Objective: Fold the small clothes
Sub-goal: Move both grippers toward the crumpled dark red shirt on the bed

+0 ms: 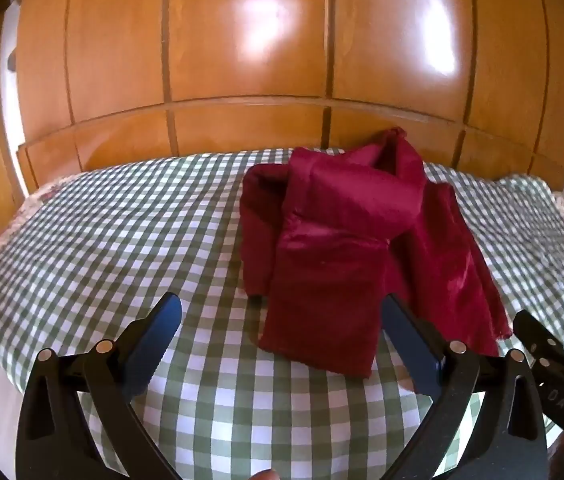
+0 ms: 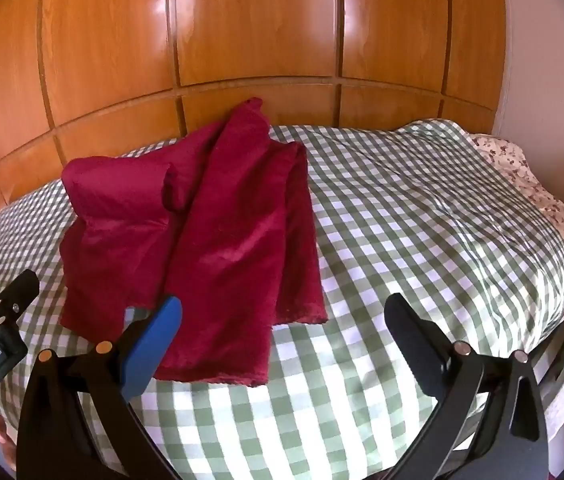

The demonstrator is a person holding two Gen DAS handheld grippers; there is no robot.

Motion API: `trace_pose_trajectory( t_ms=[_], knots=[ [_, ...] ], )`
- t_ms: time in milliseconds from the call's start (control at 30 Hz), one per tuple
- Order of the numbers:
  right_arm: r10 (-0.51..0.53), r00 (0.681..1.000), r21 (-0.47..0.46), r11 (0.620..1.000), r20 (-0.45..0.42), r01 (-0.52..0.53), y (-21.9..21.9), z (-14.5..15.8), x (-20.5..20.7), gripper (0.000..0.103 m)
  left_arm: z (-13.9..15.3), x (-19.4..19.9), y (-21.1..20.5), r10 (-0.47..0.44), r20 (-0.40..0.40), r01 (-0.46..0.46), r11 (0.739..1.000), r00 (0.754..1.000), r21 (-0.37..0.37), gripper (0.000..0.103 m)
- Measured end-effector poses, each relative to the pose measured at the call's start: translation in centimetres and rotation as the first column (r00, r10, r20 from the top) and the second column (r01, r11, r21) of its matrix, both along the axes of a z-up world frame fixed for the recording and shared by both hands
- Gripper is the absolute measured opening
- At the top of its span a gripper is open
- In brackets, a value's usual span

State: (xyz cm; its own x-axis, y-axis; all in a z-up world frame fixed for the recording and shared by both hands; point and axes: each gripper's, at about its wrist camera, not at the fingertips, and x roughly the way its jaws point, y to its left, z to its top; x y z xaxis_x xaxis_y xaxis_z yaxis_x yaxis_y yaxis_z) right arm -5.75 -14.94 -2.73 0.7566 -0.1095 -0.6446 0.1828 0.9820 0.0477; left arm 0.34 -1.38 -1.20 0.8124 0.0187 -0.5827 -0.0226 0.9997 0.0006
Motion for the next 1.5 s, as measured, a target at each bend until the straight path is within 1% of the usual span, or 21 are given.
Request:
trace_pose_trajectory(
  t_ms=[100, 167, 267, 333, 467, 500, 567, 700, 1000, 1100, 1200, 1333, 1367, 1500],
  knots=[
    [0.002, 1.000, 0.015, 1.000, -0.004, -0.002, -0.6, -0.7, -1.0, 0.101, -0.3, -0.1, -0.6, -0.022, -0.001, 0.022, 0.999, 1.000, 0.024, 0.099],
    [0.018, 1.000, 0.042, 0.999, -0.022, -0.017, -0.8, -1.3, -1.7, 0.101, -0.3, -0.2, -0.7, -0.023, 0.001, 0.023, 0.999, 1.000, 0.040, 0.099],
    [0.056, 0.997, 0.076, 0.996, -0.049, -0.052, -0.8, -2.3, -3.2, 0.101, -0.1, 0.0, -0.5, -0.013, -0.002, 0.013, 0.999, 1.000, 0.031, 0.099],
    [0.094, 0.995, 0.110, 0.990, -0.033, -0.090, -0.8, -2.4, -4.0, 0.101, -0.2, 0.2, -0.4, -0.008, -0.010, 0.008, 1.000, 1.000, 0.028, 0.099],
    [0.145, 0.989, 0.150, 0.977, 0.036, -0.149, -0.8, -1.5, -5.1, 0.101, -0.3, 0.3, -0.5, -0.009, -0.013, 0.010, 0.999, 1.000, 0.035, 0.099],
    [0.161, 0.986, 0.151, 0.975, 0.044, -0.166, -0.6, -1.5, -5.2, 0.101, -0.3, 0.3, -0.5, -0.010, -0.014, 0.010, 0.999, 1.000, 0.032, 0.099],
    [0.199, 0.979, 0.140, 0.969, 0.035, -0.202, 0.1, -1.6, -5.4, 0.101, -0.3, 0.5, -0.4, -0.012, -0.019, 0.012, 1.000, 1.000, 0.027, 0.099],
    [0.212, 0.977, 0.131, 0.968, 0.016, -0.213, 0.5, -1.7, -5.0, 0.101, -0.5, 0.7, -0.3, -0.017, -0.026, 0.018, 0.999, 1.000, 0.031, 0.099],
    [0.166, 0.986, 0.143, 0.977, -0.022, -0.161, -0.8, -2.3, -3.5, 0.101, -1.4, 1.1, -0.2, -0.017, -0.047, 0.019, 0.999, 0.999, 0.039, 0.099],
    [0.176, 0.984, 0.136, 0.976, -0.039, -0.170, -0.9, -2.5, -3.0, 0.101, -2.4, 1.7, -0.1, -0.036, -0.092, 0.040, 0.998, 0.995, 0.041, 0.099],
    [0.180, 0.983, 0.110, 0.978, -0.034, -0.175, -0.9, -2.3, -2.0, 0.101, -3.0, 2.0, 0.2, -0.058, -0.104, 0.061, 0.998, 0.993, 0.029, 0.099],
    [0.196, 0.980, 0.107, 0.976, -0.044, -0.190, -0.5, -2.5, -0.5, 0.097, -3.4, 2.3, 0.6, -0.091, -0.104, 0.094, 0.995, 0.990, 0.022, 0.099],
    [0.210, 0.976, 0.111, 0.973, -0.051, -0.203, -0.2, -2.7, -0.1, 0.094, -3.5, 2.2, 0.6, -0.096, -0.108, 0.098, 0.995, 0.990, 0.017, 0.099],
    [0.263, 0.963, 0.101, 0.961, -0.062, -0.256, 1.1, -3.5, 1.4, 0.087, -4.6, 2.6, 0.9, -0.133, -0.163, 0.133, 0.991, 0.978, -0.013, 0.099]
  ],
)
